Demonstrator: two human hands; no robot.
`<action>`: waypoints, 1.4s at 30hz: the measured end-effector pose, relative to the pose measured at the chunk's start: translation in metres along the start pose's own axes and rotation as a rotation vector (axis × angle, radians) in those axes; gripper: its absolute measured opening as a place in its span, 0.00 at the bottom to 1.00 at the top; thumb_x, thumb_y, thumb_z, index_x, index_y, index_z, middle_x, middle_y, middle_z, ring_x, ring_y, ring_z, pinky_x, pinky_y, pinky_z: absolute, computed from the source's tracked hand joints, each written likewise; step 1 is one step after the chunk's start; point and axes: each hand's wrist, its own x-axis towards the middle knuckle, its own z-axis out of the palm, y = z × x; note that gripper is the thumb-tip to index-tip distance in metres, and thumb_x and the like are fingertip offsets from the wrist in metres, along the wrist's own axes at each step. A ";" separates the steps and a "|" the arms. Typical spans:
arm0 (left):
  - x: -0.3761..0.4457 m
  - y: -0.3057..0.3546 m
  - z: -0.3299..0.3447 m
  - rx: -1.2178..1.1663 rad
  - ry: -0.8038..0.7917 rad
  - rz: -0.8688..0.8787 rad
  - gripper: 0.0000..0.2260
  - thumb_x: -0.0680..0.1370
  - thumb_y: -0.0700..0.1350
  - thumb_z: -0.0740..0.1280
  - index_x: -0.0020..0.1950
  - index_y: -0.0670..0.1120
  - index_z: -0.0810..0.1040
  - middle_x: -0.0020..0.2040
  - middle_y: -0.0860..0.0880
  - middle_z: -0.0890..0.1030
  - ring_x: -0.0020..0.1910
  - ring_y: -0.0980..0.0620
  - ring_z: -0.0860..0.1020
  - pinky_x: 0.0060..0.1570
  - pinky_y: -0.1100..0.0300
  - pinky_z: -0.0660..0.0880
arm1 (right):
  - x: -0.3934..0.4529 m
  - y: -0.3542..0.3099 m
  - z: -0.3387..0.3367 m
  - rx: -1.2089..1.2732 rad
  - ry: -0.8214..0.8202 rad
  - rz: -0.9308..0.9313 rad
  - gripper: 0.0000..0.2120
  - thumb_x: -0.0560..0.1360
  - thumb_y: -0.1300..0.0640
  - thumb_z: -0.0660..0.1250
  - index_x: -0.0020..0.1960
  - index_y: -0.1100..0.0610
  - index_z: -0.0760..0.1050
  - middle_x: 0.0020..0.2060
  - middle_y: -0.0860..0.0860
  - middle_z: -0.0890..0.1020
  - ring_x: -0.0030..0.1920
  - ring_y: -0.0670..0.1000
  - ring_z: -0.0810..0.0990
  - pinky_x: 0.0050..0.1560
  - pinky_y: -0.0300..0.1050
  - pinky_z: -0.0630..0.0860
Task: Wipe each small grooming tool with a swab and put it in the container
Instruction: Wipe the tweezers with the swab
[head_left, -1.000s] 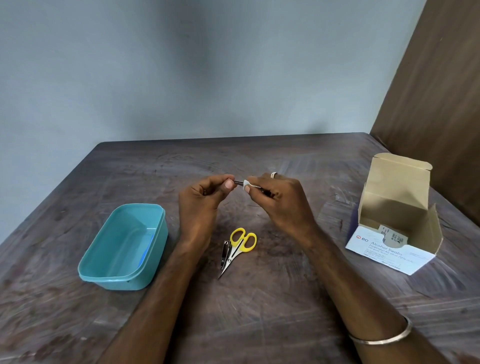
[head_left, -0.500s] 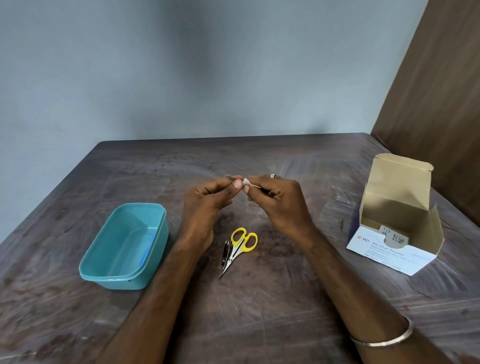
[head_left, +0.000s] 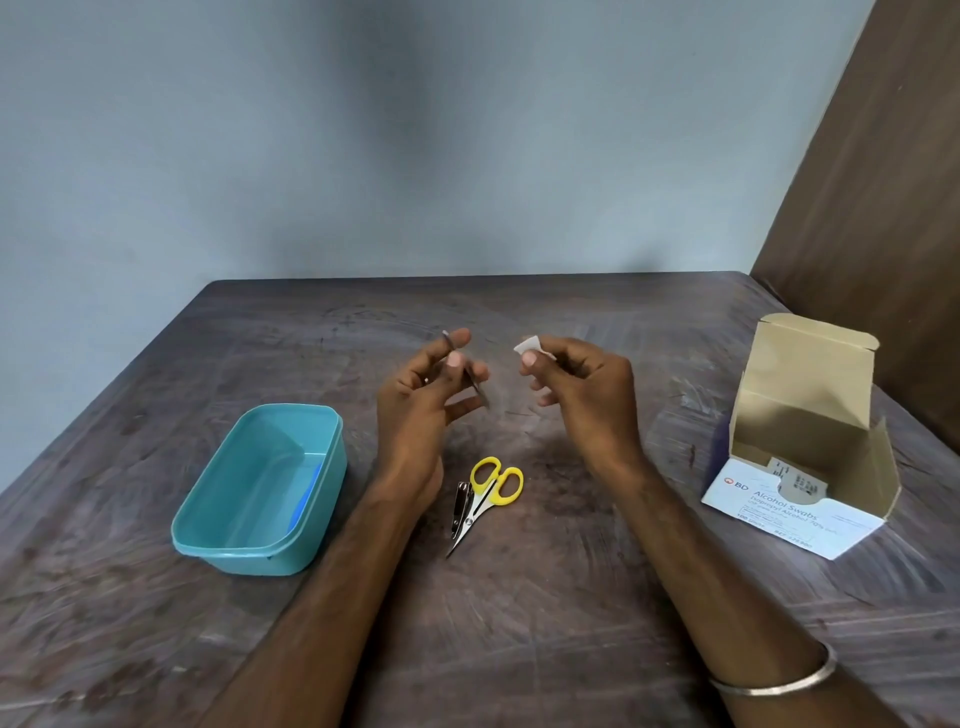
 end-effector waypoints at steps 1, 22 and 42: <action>0.000 -0.001 0.000 -0.005 -0.019 -0.008 0.11 0.81 0.40 0.64 0.62 0.46 0.80 0.43 0.44 0.82 0.48 0.47 0.83 0.48 0.51 0.82 | 0.000 -0.001 0.000 0.037 0.012 0.030 0.07 0.75 0.61 0.74 0.50 0.50 0.83 0.38 0.50 0.87 0.34 0.46 0.83 0.34 0.44 0.80; -0.004 0.000 0.003 0.021 -0.148 -0.067 0.17 0.79 0.40 0.67 0.68 0.47 0.74 0.37 0.43 0.83 0.29 0.47 0.81 0.32 0.55 0.81 | -0.002 -0.004 -0.003 0.259 -0.283 0.244 0.10 0.79 0.63 0.64 0.53 0.62 0.84 0.42 0.57 0.84 0.37 0.50 0.75 0.39 0.46 0.77; -0.005 -0.002 0.004 0.079 -0.239 -0.068 0.16 0.73 0.34 0.73 0.60 0.40 0.77 0.38 0.39 0.84 0.35 0.44 0.84 0.35 0.55 0.82 | -0.004 -0.002 0.002 0.231 -0.267 0.161 0.08 0.78 0.59 0.69 0.43 0.53 0.85 0.36 0.49 0.83 0.38 0.50 0.77 0.39 0.42 0.74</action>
